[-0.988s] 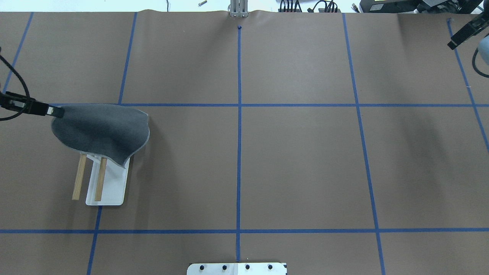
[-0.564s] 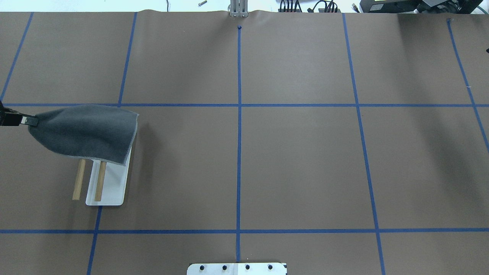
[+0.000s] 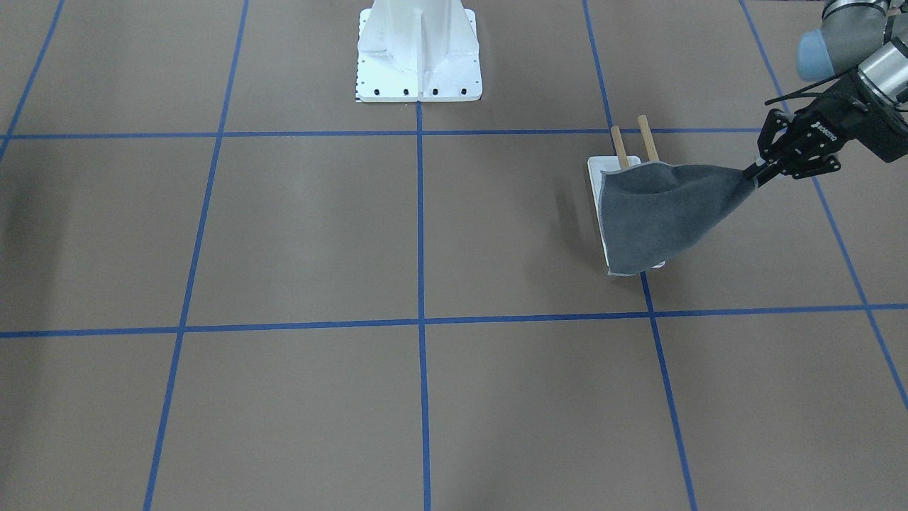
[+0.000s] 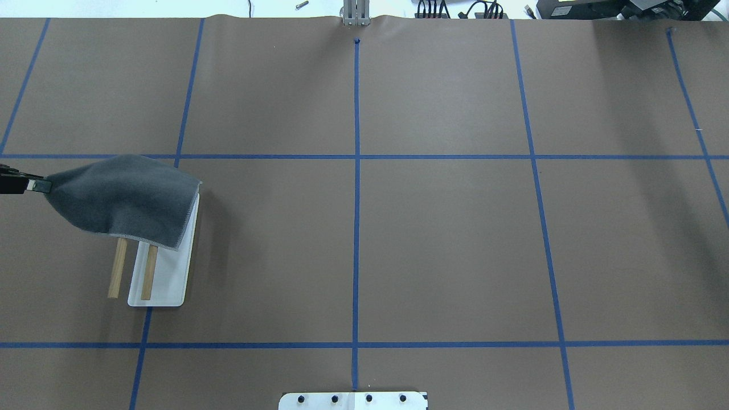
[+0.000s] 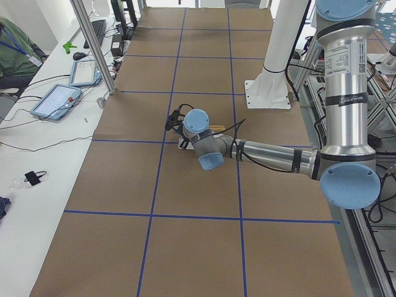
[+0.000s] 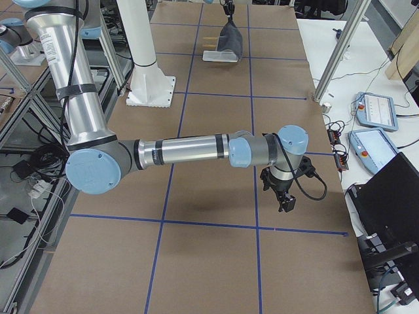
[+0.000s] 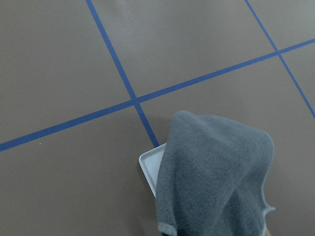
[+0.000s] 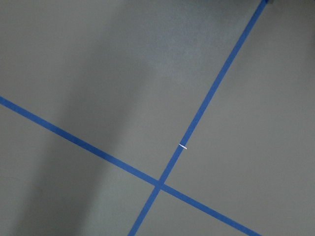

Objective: Hang towel on rack

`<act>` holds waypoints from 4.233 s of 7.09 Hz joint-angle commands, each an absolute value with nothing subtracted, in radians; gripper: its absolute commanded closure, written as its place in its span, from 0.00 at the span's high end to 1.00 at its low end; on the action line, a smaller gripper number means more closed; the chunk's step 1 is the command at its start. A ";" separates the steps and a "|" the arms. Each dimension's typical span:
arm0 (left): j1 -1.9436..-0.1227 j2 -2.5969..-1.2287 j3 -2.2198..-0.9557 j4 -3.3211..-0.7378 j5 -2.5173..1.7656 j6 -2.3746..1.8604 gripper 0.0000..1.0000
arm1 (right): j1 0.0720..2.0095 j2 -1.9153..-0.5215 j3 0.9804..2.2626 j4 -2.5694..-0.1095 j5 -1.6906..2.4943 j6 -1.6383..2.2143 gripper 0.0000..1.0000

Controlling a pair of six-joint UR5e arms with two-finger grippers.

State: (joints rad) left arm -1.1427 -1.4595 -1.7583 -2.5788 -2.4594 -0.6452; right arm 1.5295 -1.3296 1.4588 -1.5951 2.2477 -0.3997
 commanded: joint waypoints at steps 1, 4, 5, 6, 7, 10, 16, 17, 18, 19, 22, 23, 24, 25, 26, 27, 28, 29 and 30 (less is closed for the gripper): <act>-1.163 -1.463 -1.735 -2.596 -2.456 -0.643 0.99 | 1.543 -1.376 1.459 -1.592 2.247 -0.414 1.00; -1.267 -1.466 -1.678 -2.504 -2.456 -0.515 0.99 | 1.554 -1.439 1.459 -1.585 2.234 -0.413 1.00; -1.345 -1.468 -1.683 -2.349 -2.456 -0.342 1.00 | 1.558 -1.480 1.459 -1.585 2.235 -0.408 1.00; -1.400 -1.482 -1.692 -2.140 -2.433 -0.149 1.00 | 1.568 -1.505 1.459 -1.585 2.241 -0.400 1.00; -1.442 -1.497 -1.697 -1.999 -2.317 0.014 1.00 | 1.569 -1.511 1.459 -1.585 2.241 -0.399 1.00; -1.505 -1.465 -1.668 -1.775 -2.173 0.233 1.00 | 1.569 -1.506 1.443 -1.585 2.243 -0.397 1.00; -1.528 -1.465 -1.674 -1.591 -2.193 0.232 1.00 | 1.569 -1.502 1.447 -1.583 2.244 -0.399 1.00; -1.545 -1.486 -1.674 -1.528 -2.263 0.198 1.00 | 1.569 -1.502 1.451 -1.583 2.244 -0.397 1.00; -1.555 -1.502 -1.684 -1.491 -2.301 0.110 1.00 | 1.569 -1.502 1.451 -1.583 2.244 -0.397 1.00; -1.557 -1.503 -1.689 -1.493 -2.299 0.103 1.00 | 1.569 -1.502 1.454 -1.583 2.244 -0.397 1.00; -1.555 -1.514 -1.697 -1.499 -2.299 0.104 1.00 | 1.569 -1.502 1.459 -1.582 2.244 -0.397 1.00; -1.555 -1.516 -1.701 -1.499 -2.298 0.104 1.00 | 1.569 -1.502 1.459 -1.582 2.244 -0.397 1.00; -1.555 -1.517 -1.704 -1.499 -2.301 0.106 1.00 | 1.569 -1.502 1.462 -1.582 2.244 -0.399 1.00; -1.555 -1.519 -1.703 -1.499 -2.299 0.104 1.00 | 1.569 -1.502 1.463 -1.582 2.243 -0.397 1.00; -1.555 -1.517 -1.704 -1.499 -2.295 0.106 1.00 | 1.569 -1.503 1.469 -1.582 2.244 -0.397 1.00; -1.555 -1.517 -1.704 -1.499 -2.293 0.107 1.00 | 1.569 -1.503 1.470 -1.582 2.244 -0.397 1.00; -1.555 -1.517 -1.704 -1.499 -2.293 0.107 1.00 | 1.569 -1.503 1.470 -1.582 2.244 -0.399 1.00; -1.555 -1.517 -1.704 -1.500 -2.293 0.109 1.00 | 1.569 -1.503 1.470 -1.582 2.244 -0.397 1.00; -1.555 -1.517 -1.704 -1.499 -2.293 0.109 1.00 | 1.569 -1.503 1.470 -1.582 2.246 -0.397 1.00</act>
